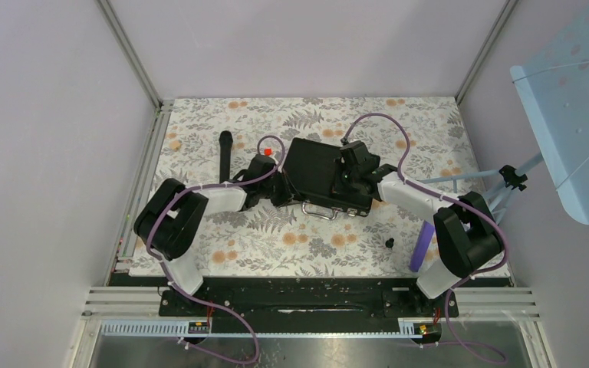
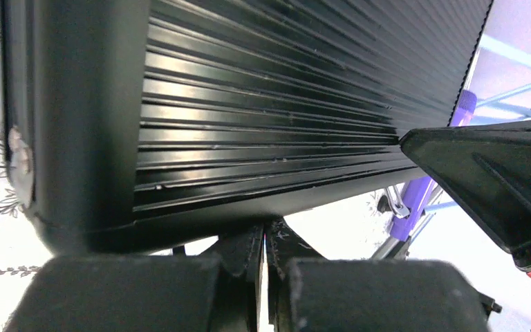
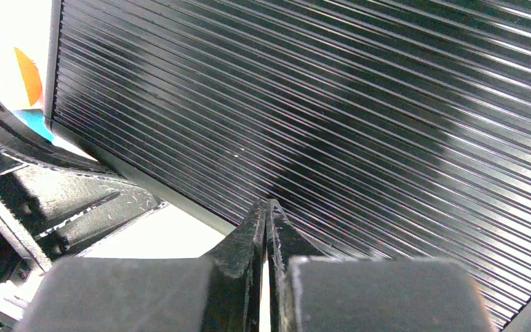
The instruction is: Pack up texas hold em set
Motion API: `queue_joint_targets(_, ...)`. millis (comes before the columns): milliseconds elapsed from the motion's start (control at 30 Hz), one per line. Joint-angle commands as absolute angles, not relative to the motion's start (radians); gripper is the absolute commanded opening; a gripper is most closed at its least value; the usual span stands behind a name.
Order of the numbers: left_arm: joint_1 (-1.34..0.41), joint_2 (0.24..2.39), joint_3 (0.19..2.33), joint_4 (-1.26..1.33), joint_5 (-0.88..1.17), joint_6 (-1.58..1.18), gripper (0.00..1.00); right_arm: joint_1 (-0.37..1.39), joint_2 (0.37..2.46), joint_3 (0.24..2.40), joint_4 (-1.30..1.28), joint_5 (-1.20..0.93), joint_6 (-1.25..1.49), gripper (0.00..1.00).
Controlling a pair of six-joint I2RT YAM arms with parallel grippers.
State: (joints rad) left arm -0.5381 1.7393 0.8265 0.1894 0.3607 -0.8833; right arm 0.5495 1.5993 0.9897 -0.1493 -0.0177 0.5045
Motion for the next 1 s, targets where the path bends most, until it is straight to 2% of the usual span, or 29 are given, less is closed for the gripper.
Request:
queue_joint_targets(0, -0.486, 1.853, 0.844, -0.009, 0.119, -0.838, 0.0, 0.551, 1.581, 0.981, -0.249, -0.006, 0.477, 0.02)
queue_joint_targets(167, -0.462, 1.798, 0.773, -0.004, 0.085, -0.856, 0.0, 0.551, 1.569, 0.98, -0.257, -0.006, 0.47, 0.02)
queue_joint_targets(333, -0.437, 1.678, 0.724, -0.111, -0.103, -0.854, 0.0, 0.551, 1.556, 0.979, -0.267, 0.026, 0.463, 0.02)
queue_joint_targets(600, -0.347, 1.693, 0.71, -0.121, -0.109, -0.823, 0.0, 0.551, 1.55, 0.984, -0.271, 0.014, 0.47, 0.02)
queue_joint_targets(733, -0.348, 1.706, 0.709, -0.079, -0.065, -0.805, 0.0, 0.551, 1.546, 0.982, -0.277, 0.013, 0.467, 0.02)
queue_joint_targets(967, -0.348, 1.477, 0.563, 0.199, 0.161, -0.769, 0.0, 0.551, 1.561, 0.987, -0.278, 0.004, 0.457, 0.02)
